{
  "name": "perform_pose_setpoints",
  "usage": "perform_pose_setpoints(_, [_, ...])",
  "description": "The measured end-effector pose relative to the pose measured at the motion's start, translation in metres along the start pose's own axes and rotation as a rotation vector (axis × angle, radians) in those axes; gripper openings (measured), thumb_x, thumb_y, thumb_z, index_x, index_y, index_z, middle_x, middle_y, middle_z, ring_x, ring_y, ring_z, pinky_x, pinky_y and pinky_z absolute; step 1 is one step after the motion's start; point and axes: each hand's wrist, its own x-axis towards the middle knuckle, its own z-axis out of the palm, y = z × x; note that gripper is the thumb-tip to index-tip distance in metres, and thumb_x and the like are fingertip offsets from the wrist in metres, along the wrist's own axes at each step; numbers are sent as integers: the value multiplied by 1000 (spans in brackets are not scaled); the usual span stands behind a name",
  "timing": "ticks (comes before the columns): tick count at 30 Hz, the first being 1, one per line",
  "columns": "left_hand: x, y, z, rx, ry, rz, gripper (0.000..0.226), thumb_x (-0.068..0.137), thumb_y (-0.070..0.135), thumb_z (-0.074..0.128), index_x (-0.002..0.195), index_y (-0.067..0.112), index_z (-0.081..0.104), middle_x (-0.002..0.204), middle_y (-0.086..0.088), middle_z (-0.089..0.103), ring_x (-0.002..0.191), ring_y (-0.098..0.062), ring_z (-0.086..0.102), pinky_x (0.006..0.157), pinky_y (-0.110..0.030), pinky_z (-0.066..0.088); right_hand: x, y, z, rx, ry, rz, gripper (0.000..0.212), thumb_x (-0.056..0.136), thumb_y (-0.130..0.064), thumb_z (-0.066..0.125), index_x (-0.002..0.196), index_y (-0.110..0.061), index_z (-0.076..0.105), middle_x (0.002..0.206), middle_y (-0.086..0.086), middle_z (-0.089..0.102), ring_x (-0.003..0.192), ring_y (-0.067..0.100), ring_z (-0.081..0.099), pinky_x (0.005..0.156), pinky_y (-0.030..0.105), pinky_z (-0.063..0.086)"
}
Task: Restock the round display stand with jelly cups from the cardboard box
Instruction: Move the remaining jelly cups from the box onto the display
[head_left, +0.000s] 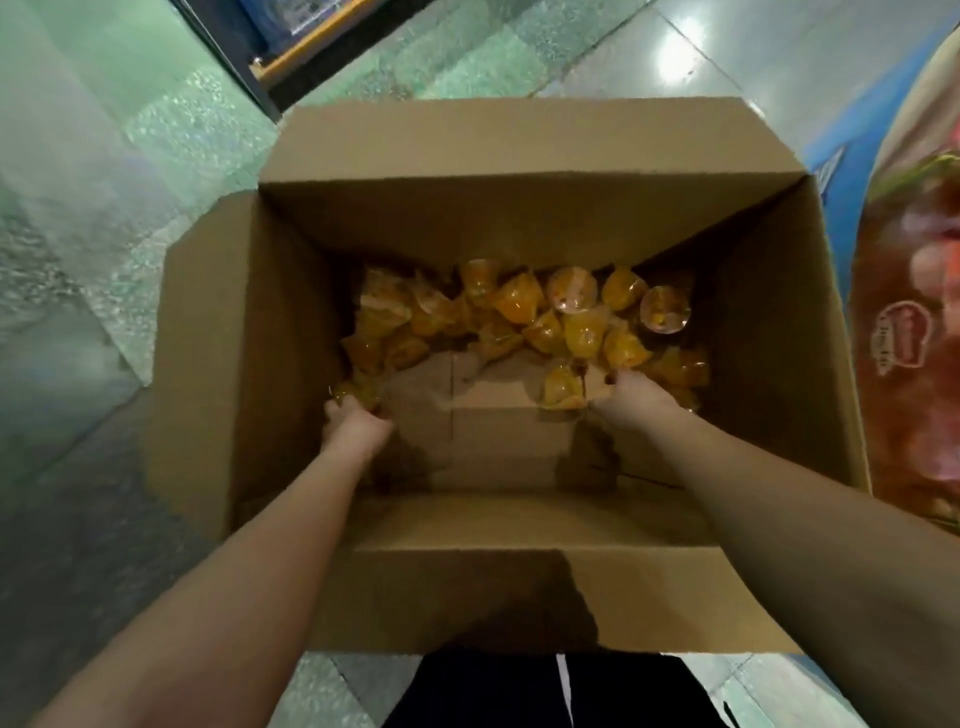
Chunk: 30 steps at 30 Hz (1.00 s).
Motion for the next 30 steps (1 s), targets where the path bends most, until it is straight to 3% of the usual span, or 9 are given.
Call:
perform_pose_setpoints(4, [49, -5, -1, 211, -23, 12, 81, 97, 16, 56, 158, 20, 4, 165, -5, -6, 146, -38, 22, 115, -50, 32, 36, -15, 23, -151, -43, -64, 79, 96, -39, 59, 158, -27, 11, 163, 12, 14, 146, 37, 25, 115, 52, 31])
perform_pose_setpoints(7, [76, -6, 2, 366, -40, 50, 83, 97, 8, 51, 158, 23, -3, 166, -1, -10, 147, -35, 22, 116, -49, 31, 57, -23, 42, -287, -90, -79, 90, 91, -24, 68, 157, -37, 8, 164, 7, 4, 144, 36, 29, 110, 50, 39])
perform_pose_setpoints(9, [89, -8, 3, 474, -63, 65, 80, 98, 7, 50, 158, 21, 0, 166, -2, -8, 145, -35, 26, 114, -49, 33, 64, -25, 52, -321, -109, -89, 88, 92, -14, 64, 156, -40, 9, 164, 8, -2, 141, 36, 34, 107, 48, 45])
perform_pose_setpoints(12, [101, -11, 7, 628, -34, 114, 66, 97, 4, 48, 155, 17, 19, 160, -9, 9, 131, -36, 44, 105, -48, 45, 70, -25, 63, -325, -149, -68, 91, 93, -7, 59, 156, -43, 4, 164, 9, -6, 140, 35, 36, 104, 48, 48])
perform_pose_setpoints(17, [99, -12, 8, 930, -34, 200, 59, 98, 10, 50, 152, 16, 27, 144, -13, 22, 111, -30, 51, 86, -42, 57, 78, -23, 70, -371, -151, -78, 84, 94, -1, 52, 155, -43, 12, 161, 11, 8, 135, 36, 41, 103, 48, 48])
perform_pose_setpoints(22, [92, -12, 14, 1049, -42, 207, 67, 94, 15, 60, 152, 13, 26, 151, -11, 26, 135, -33, 31, 94, -44, 53, 79, -18, 74, -386, -159, -88, 81, 96, -4, 50, 155, -43, 11, 159, 13, 19, 134, 37, 44, 102, 46, 48])
perform_pose_setpoints(25, [86, -12, 14, 1075, -71, 213, 58, 95, 28, 55, 148, 13, 35, 149, -11, 38, 137, -32, 31, 105, -44, 41, 76, -18, 73, -391, -198, -74, 88, 93, 0, 55, 155, -44, 10, 157, 13, 23, 134, 36, 44, 100, 47, 51])
perform_pose_setpoints(28, [73, -7, 14, 861, -99, 178, 61, 92, 47, 53, 142, 13, 44, 145, -13, 43, 138, -34, 30, 111, -46, 30, 66, -19, 69, -359, -246, -41, 87, 92, -4, 58, 155, -44, 13, 145, 13, 38, 120, 32, 53, 92, 42, 55])
perform_pose_setpoints(30, [59, -2, 10, 540, -147, 137, 67, 88, 54, 60, 139, 12, 48, 139, -15, 48, 132, -34, 40, 109, -46, 37, 53, -16, 61, -264, -241, -20, 78, 95, -12, 57, 155, -41, 17, 134, 11, 49, 98, 24, 57, 77, 33, 55])
